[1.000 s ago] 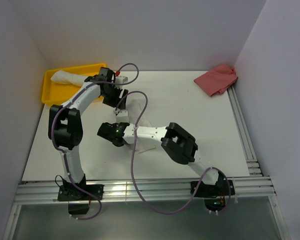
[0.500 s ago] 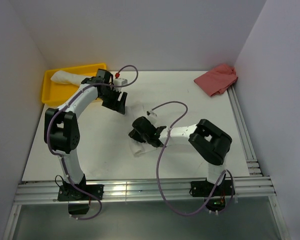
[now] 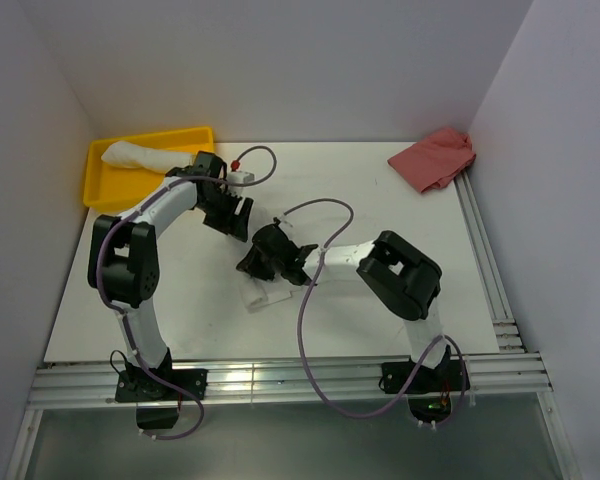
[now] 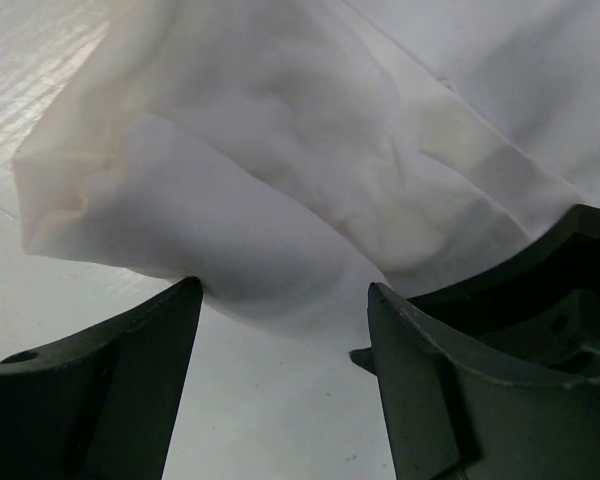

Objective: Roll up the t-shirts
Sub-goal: Roll the tshirt

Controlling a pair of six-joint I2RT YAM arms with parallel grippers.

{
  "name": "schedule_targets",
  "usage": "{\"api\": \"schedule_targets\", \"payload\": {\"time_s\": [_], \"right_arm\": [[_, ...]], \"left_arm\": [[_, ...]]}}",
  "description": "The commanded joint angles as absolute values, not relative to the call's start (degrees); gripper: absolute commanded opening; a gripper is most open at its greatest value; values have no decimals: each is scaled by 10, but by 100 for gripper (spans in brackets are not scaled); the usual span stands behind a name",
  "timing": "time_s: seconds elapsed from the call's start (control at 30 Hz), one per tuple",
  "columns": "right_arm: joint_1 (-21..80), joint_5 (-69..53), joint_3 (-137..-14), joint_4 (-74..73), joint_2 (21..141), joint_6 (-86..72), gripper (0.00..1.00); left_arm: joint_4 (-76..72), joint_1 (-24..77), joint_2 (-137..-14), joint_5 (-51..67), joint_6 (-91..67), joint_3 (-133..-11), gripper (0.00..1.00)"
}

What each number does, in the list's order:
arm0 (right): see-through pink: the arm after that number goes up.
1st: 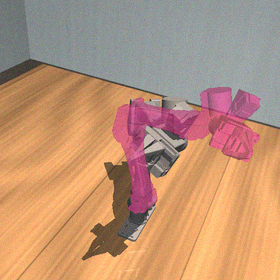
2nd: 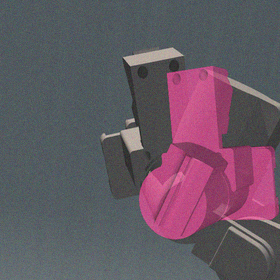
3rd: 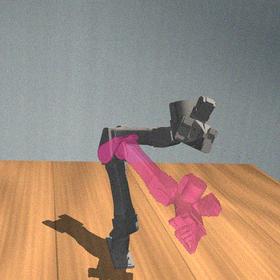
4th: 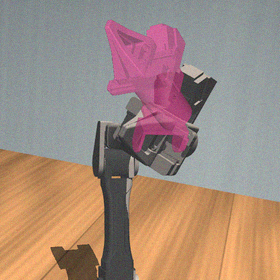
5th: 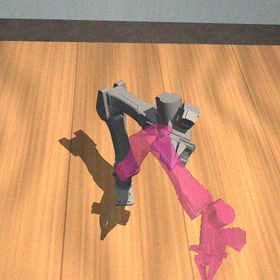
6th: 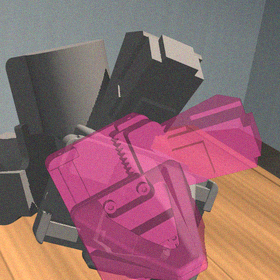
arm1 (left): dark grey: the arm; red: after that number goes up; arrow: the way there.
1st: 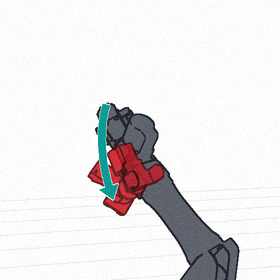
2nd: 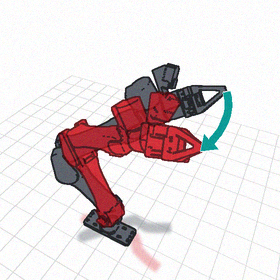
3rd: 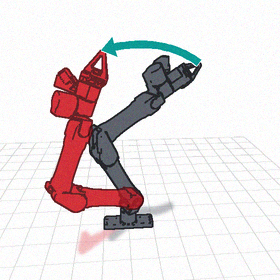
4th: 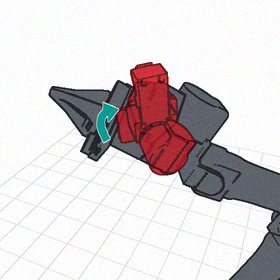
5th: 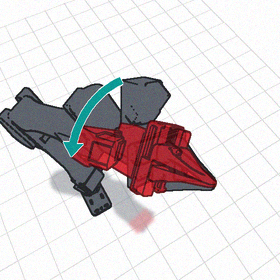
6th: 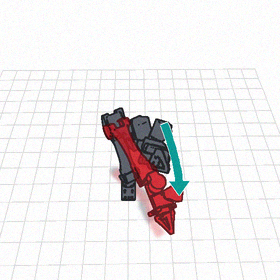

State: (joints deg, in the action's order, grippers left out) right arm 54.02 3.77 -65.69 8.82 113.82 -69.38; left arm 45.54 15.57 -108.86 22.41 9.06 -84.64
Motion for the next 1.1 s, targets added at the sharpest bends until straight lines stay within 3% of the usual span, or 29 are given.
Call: {"api": "schedule_targets", "payload": {"time_s": [0.0, 0.1, 0.23, 0.4, 1.07], "right_arm": [[516, 3, -657, 34, 1163, -663, 16], [507, 3, -658, 32, 1165, -658, 26], [497, -7, -649, 40, 1165, -657, 47], [496, -7, -604, 98, 1142, -658, 60], [568, 112, -442, 161, 1041, -803, 64]], "left_arm": [[407, 155, -1077, 175, 70, -831, 73], [377, 155, -1084, 131, 59, -817, 71], [366, 155, -1106, 99, 54, -823, 69], [367, 155, -1144, 82, 53, -845, 66], [397, 234, -1202, 70, 61, -911, 66]]}}
